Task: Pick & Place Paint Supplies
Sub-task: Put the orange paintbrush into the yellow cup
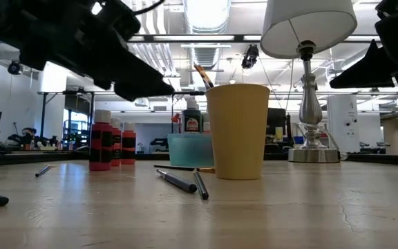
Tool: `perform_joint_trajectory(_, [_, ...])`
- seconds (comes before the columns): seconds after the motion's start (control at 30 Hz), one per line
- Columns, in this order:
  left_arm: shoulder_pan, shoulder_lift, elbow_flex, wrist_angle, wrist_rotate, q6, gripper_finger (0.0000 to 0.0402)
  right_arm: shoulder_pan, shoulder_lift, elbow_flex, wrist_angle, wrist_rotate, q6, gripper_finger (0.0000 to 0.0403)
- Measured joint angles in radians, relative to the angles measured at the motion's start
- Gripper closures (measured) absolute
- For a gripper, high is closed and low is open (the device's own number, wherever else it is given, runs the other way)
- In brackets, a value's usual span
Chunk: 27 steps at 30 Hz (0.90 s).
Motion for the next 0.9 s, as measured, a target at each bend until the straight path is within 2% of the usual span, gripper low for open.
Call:
perform_joint_trajectory(0.47, [0.000, 0.211, 0.135, -0.004, -0.038, -0.030, 0.0154, 0.002, 0.002, -0.022, 0.008, -0.002, 0.000, 0.0355])
perform_joint_trajectory(0.77, [0.000, 0.247, 0.143, -0.001, -0.115, -0.084, 0.0154, 0.002, 0.003, -0.024, 0.022, -0.004, -0.003, 0.0335])
perform_joint_trajectory(0.9, [0.000, 0.261, 0.157, -0.001, -0.119, -0.087, 0.0154, 0.002, 0.003, -0.025, 0.023, -0.004, -0.003, 0.0321])
